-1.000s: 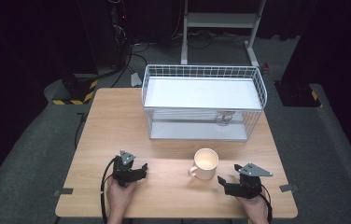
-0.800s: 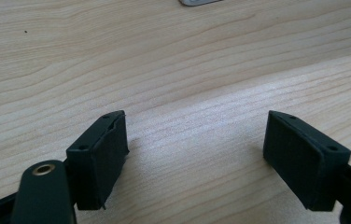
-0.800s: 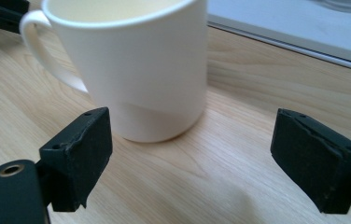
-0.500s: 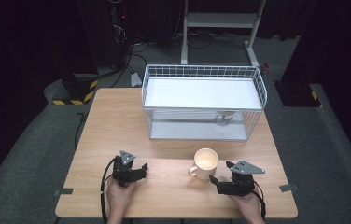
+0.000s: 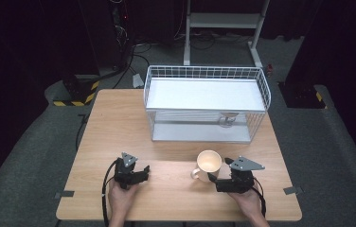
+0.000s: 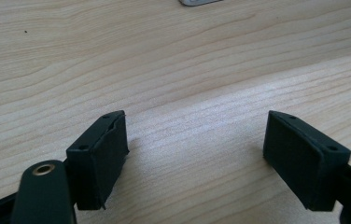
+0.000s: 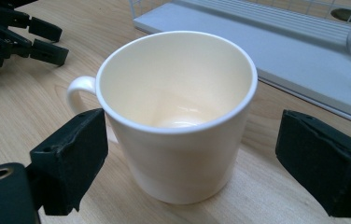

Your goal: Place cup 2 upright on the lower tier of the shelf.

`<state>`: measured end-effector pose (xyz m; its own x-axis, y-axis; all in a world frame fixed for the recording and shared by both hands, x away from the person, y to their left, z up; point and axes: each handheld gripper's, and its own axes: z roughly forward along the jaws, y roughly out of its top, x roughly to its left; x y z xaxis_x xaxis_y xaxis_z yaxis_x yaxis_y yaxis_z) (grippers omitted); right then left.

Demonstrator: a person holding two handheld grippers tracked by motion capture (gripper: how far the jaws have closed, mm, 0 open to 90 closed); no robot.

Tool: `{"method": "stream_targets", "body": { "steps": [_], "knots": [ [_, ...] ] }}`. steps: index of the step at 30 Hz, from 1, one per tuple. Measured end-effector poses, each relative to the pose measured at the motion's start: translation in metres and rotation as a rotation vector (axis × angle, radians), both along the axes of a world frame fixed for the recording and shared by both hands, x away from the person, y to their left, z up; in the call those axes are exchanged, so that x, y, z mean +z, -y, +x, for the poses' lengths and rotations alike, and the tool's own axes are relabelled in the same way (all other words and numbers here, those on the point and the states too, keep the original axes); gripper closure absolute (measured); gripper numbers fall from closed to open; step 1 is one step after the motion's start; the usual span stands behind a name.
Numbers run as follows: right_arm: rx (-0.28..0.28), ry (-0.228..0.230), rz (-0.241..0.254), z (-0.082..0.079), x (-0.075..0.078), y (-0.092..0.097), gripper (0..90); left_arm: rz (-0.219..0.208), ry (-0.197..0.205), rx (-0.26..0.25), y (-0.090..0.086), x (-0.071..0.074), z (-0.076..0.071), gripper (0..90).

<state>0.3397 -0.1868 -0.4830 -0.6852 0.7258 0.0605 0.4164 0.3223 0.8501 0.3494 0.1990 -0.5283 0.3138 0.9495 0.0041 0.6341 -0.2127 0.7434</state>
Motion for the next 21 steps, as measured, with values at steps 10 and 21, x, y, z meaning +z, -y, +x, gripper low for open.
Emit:
{"method": "stream_targets", "body": {
  "steps": [10,21],
  "knots": [
    [0.028,0.006,0.001,0.006,0.007,-0.009,9.4,0.000,0.000,0.000,0.000,0.000,0.000,22.1],
    [0.032,0.000,-0.010,0.017,0.011,-0.023,9.0,-0.001,0.001,0.002,0.000,0.000,0.000,22.1]
  ]
}}
